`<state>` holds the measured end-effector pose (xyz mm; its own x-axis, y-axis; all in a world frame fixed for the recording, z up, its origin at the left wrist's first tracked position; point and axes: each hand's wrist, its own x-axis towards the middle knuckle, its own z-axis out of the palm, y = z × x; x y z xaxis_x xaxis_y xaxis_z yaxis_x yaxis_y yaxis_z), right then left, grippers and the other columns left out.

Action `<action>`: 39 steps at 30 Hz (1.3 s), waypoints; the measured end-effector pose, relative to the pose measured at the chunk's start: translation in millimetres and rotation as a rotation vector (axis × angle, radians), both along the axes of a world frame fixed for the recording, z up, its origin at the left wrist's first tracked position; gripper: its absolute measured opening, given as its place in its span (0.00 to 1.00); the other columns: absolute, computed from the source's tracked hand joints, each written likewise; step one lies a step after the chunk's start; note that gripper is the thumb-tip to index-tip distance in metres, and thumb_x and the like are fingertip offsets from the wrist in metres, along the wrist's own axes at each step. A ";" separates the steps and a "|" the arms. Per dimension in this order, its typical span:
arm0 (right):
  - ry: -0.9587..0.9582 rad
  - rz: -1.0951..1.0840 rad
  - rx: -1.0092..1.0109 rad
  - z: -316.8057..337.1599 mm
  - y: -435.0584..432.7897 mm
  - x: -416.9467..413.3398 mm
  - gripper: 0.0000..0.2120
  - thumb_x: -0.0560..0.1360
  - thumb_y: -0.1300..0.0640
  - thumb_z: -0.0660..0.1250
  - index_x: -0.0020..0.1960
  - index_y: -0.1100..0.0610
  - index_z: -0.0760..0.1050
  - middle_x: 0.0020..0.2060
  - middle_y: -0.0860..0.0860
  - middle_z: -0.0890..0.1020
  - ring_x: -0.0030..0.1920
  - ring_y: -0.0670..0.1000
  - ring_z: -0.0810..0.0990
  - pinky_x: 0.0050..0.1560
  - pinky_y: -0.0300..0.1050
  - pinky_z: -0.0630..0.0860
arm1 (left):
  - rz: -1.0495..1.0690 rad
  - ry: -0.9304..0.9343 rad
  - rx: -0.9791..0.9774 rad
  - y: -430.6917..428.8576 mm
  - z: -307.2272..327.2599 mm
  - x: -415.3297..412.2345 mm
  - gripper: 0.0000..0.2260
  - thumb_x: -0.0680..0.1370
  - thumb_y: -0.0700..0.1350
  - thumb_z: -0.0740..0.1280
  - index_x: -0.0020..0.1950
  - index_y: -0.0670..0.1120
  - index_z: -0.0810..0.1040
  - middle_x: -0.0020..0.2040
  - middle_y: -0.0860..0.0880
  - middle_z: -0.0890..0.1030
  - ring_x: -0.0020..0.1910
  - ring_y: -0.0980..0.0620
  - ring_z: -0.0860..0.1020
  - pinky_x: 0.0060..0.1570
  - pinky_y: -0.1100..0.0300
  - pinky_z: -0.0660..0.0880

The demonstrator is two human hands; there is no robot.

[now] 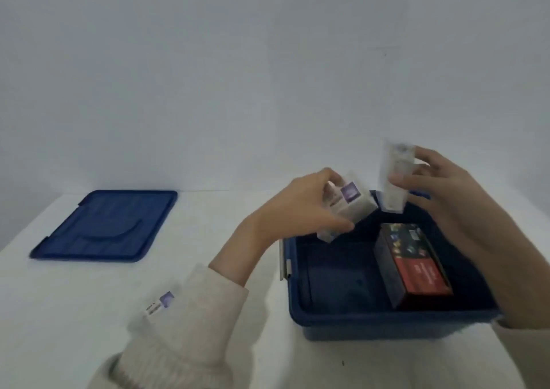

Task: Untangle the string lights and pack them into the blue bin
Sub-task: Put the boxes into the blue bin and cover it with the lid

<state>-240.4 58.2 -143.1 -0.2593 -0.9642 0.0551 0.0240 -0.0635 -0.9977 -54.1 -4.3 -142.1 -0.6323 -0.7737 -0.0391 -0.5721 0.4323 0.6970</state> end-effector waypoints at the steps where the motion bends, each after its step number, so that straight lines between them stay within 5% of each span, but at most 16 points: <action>1: 0.000 0.001 0.005 -4.0 1.2 -8.7 0.28 0.63 0.62 0.70 0.63 0.54 0.73 0.44 0.50 0.82 0.42 0.45 0.83 0.49 0.42 0.74 | -0.040 -0.118 -0.052 -0.5 -13.9 -14.8 0.25 0.69 0.46 0.73 0.64 0.48 0.68 0.53 0.52 0.74 0.48 0.54 0.74 0.47 0.61 0.75; 4: -0.021 0.035 0.030 -18.3 2.6 -25.8 0.30 0.59 0.59 0.71 0.61 0.53 0.73 0.46 0.52 0.83 0.44 0.48 0.83 0.48 0.43 0.73 | -0.133 -0.499 -0.244 -7.1 -59.2 -43.6 0.21 0.72 0.45 0.69 0.62 0.44 0.68 0.58 0.44 0.73 0.56 0.45 0.73 0.50 0.52 0.72; 8: 0.140 0.157 0.025 -34.0 0.1 -38.0 0.28 0.64 0.68 0.73 0.58 0.48 0.72 0.49 0.52 0.82 0.51 0.49 0.81 0.50 0.44 0.75 | -0.145 -0.727 -0.353 -11.6 -87.1 -56.7 0.24 0.74 0.44 0.69 0.66 0.40 0.65 0.62 0.41 0.72 0.58 0.41 0.74 0.45 0.53 0.68; 12: 0.535 0.348 -0.026 -48.2 -11.7 -34.8 0.25 0.68 0.65 0.73 0.57 0.47 0.68 0.54 0.49 0.78 0.55 0.43 0.78 0.57 0.37 0.74 | -0.159 -0.859 -0.355 -15.8 -95.8 -59.1 0.24 0.75 0.45 0.69 0.67 0.40 0.64 0.61 0.41 0.75 0.57 0.42 0.76 0.43 0.54 0.66; 16: 1.052 0.597 -0.176 -63.1 -22.8 -32.0 0.23 0.69 0.63 0.68 0.59 0.46 0.67 0.53 0.42 0.75 0.54 0.41 0.73 0.52 0.37 0.71 | -0.153 -0.941 -0.283 -21.8 -96.1 -59.7 0.23 0.74 0.46 0.69 0.67 0.43 0.68 0.62 0.43 0.75 0.59 0.42 0.75 0.52 0.52 0.71; 19: 1.592 0.684 -0.332 -75.5 -28.5 -30.5 0.26 0.68 0.64 0.64 0.64 0.48 0.66 0.56 0.43 0.75 0.54 0.48 0.67 0.47 0.39 0.60 | -0.142 -0.955 -0.190 -24.9 -94.7 -60.8 0.27 0.70 0.46 0.74 0.66 0.44 0.69 0.61 0.44 0.75 0.58 0.43 0.76 0.52 0.51 0.72; 22: 1.842 0.838 -0.294 -77.2 -29.5 -16.6 0.29 0.70 0.65 0.63 0.68 0.51 0.62 0.61 0.48 0.73 0.53 0.52 0.68 0.44 0.43 0.62 | -0.152 -0.938 -0.185 -25.9 -94.8 -60.1 0.27 0.71 0.45 0.73 0.66 0.44 0.67 0.61 0.43 0.75 0.58 0.43 0.76 0.48 0.52 0.71; 28: 1.981 1.018 -0.141 -74.4 -31.2 2.0 0.29 0.76 0.62 0.60 0.74 0.53 0.55 0.66 0.54 0.69 0.59 0.56 0.71 0.47 0.49 0.71 | -0.166 -0.933 -0.262 -25.1 -95.6 -58.8 0.26 0.73 0.47 0.70 0.67 0.44 0.66 0.62 0.43 0.75 0.59 0.43 0.75 0.51 0.52 0.71; 33: 2.045 1.106 0.057 -75.2 -31.4 8.6 0.37 0.73 0.55 0.68 0.76 0.53 0.51 0.70 0.57 0.62 0.61 0.57 0.70 0.51 0.50 0.71 | -0.167 -0.934 -0.326 -25.0 -98.3 -58.6 0.22 0.76 0.46 0.66 0.67 0.44 0.66 0.61 0.43 0.75 0.58 0.43 0.76 0.52 0.52 0.71; 39: 2.017 0.967 0.027 -92.0 -22.1 9.9 0.21 0.79 0.60 0.57 0.72 0.57 0.61 0.69 0.60 0.63 0.56 0.59 0.75 0.47 0.49 0.74 | -0.163 -0.928 -0.384 -25.7 -102.9 -59.7 0.17 0.78 0.43 0.63 0.67 0.44 0.67 0.60 0.43 0.76 0.57 0.44 0.76 0.48 0.54 0.70</action>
<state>-230.5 36.1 -235.1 0.5108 -0.7306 -0.4531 -0.7099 -0.6557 0.2571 -113.8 -30.1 -245.0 -0.5773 -0.7444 -0.3355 -0.7308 0.6544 -0.1944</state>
